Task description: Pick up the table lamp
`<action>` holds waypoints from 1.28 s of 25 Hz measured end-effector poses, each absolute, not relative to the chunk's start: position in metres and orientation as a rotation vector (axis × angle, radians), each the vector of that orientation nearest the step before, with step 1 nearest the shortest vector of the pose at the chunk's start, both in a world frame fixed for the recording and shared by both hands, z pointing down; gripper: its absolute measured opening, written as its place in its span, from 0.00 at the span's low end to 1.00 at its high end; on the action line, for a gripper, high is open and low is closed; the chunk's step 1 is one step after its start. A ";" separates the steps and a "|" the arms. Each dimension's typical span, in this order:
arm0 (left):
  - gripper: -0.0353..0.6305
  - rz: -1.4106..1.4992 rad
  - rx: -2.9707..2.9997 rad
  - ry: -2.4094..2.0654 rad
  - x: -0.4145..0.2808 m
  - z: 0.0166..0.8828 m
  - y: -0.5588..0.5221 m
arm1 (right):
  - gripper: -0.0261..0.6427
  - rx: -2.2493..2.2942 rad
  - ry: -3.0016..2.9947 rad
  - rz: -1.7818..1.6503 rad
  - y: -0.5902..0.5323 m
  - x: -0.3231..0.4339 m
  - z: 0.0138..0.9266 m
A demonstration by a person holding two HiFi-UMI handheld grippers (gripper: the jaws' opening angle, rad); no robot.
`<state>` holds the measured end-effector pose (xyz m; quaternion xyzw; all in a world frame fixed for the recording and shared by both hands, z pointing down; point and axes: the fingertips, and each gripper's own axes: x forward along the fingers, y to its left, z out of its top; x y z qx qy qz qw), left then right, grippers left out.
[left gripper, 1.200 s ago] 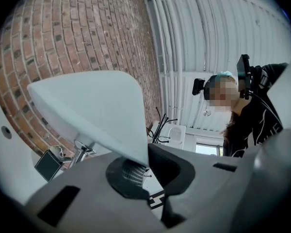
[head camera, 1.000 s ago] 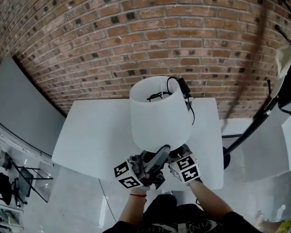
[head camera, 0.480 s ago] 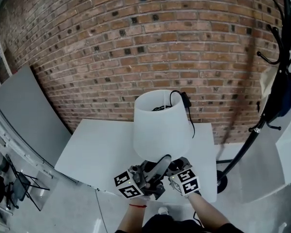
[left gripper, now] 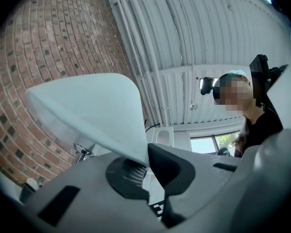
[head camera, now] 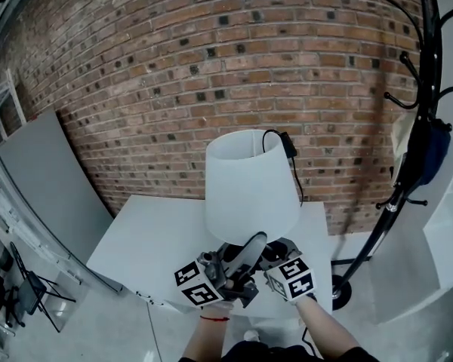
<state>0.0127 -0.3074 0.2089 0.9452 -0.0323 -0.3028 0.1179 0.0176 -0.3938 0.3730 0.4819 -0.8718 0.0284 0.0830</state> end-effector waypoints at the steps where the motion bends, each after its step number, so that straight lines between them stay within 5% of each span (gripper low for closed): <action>1: 0.07 -0.890 2.771 -0.095 0.013 0.203 -0.305 | 0.27 1.439 -2.610 0.076 -0.392 0.018 0.367; 32: 0.07 -0.981 2.931 -0.086 0.026 0.085 -0.243 | 0.27 1.463 -2.711 -0.159 -0.355 0.029 0.231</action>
